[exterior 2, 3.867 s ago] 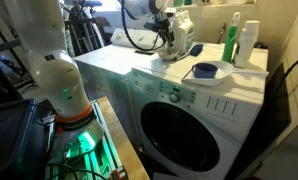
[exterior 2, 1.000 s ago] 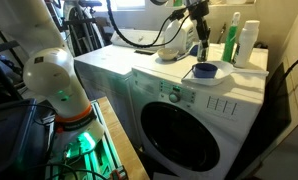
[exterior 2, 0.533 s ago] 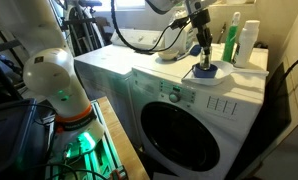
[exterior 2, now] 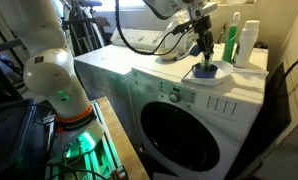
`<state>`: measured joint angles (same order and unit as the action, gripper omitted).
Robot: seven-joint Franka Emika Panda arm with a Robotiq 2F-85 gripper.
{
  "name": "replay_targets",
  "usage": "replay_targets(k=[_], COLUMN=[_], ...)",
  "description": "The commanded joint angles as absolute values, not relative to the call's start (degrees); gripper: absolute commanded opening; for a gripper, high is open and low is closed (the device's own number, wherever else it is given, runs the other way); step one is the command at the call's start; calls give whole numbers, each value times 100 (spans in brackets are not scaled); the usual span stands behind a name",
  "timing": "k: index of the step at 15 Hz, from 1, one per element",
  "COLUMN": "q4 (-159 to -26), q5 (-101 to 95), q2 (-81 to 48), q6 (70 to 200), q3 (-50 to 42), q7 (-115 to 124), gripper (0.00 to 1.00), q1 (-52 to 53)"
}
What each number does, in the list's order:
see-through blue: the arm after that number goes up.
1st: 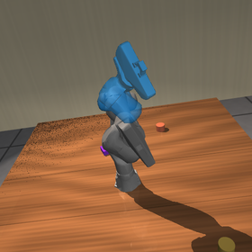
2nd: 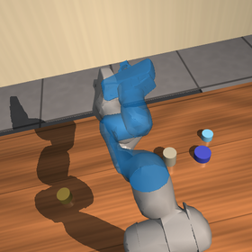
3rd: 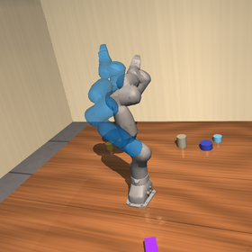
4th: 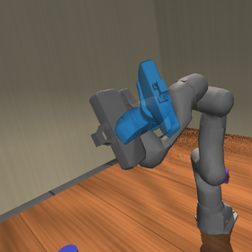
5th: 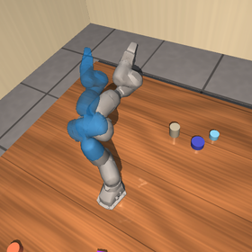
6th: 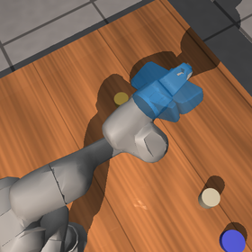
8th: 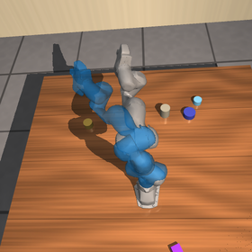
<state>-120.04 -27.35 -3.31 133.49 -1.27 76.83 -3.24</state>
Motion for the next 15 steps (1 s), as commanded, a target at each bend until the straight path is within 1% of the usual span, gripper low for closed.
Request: replay_targets(k=[1,2,7,9,14,15], q4=[-11977,-11958,-11955,-11835,-11856,-11701], q5=[-2808,-2769,-3317,-3523,-3293,-3289], q2=[-231,-154,755,847,1110,997], q6=[13448,13407,13557,13485,13682,13490], q3=[-280,-289,-215,-71,146,170], q7=[7879,7846,8167,8300,8090,8065], gripper=[98,100,100,99,100,100], q1=[-280,-281,-317,-358,-357,-391])
